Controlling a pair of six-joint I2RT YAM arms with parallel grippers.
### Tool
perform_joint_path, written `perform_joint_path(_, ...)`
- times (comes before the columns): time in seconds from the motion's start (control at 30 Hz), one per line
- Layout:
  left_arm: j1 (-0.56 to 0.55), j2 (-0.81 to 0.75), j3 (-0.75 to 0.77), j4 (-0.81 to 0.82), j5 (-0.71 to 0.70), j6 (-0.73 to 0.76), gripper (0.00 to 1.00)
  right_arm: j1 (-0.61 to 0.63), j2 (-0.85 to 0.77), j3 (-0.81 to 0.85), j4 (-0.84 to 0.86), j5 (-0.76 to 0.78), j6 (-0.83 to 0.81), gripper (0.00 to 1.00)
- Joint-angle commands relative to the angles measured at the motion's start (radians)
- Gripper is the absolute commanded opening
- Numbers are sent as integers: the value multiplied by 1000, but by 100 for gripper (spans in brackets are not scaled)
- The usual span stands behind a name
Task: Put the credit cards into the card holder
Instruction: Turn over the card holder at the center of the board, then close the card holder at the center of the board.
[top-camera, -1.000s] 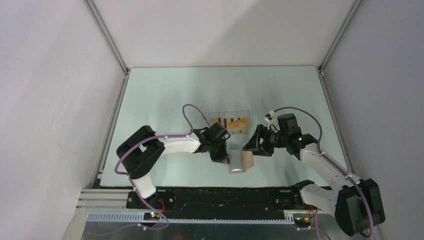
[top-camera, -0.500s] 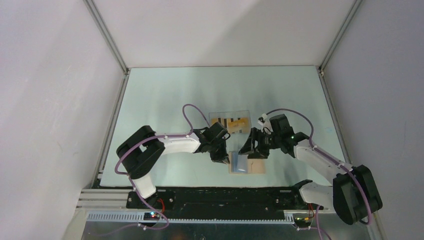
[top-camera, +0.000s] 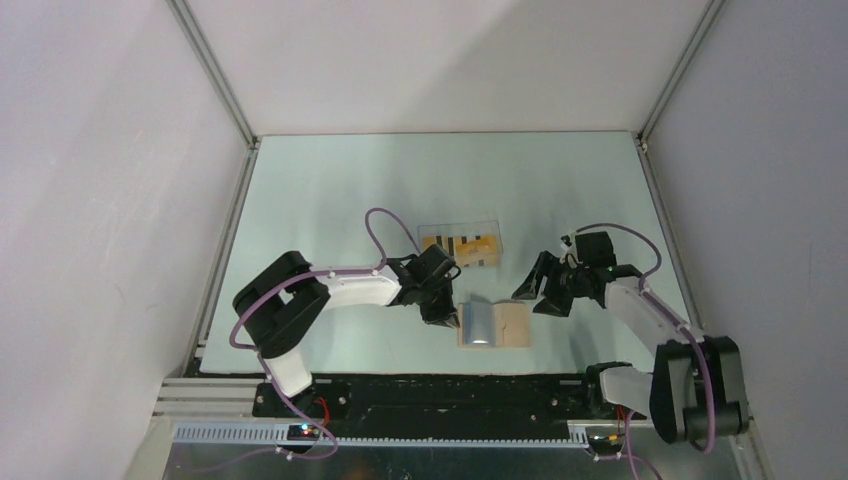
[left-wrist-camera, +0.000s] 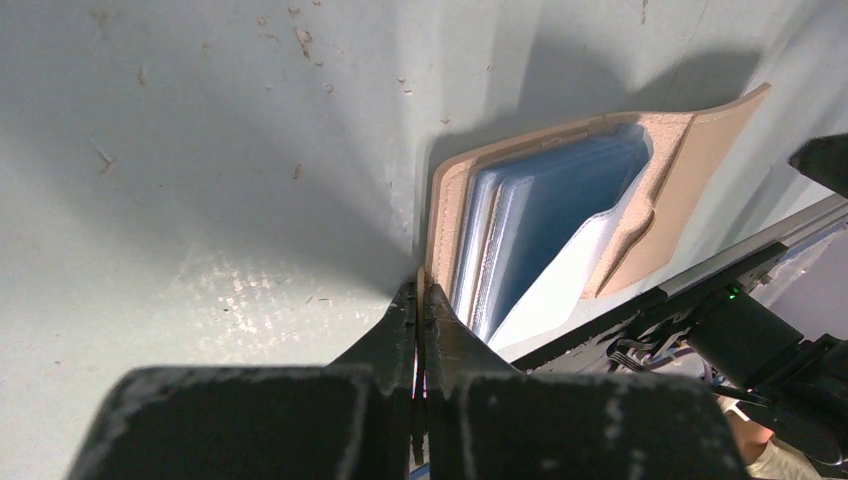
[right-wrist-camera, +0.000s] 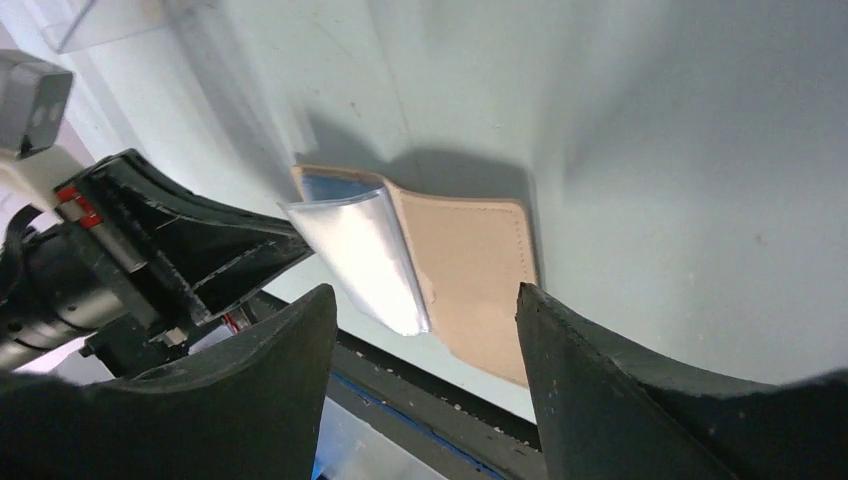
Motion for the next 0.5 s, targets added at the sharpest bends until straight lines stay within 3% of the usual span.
perform_joint_path(0.0,-6,7,15,-23,-55,36,0,-29,103,7,69,-75,-86,70)
perform_joint_path(0.47,-6,14,18,-24,-50,38,0,-31,384,168,168,-138,-213,69)
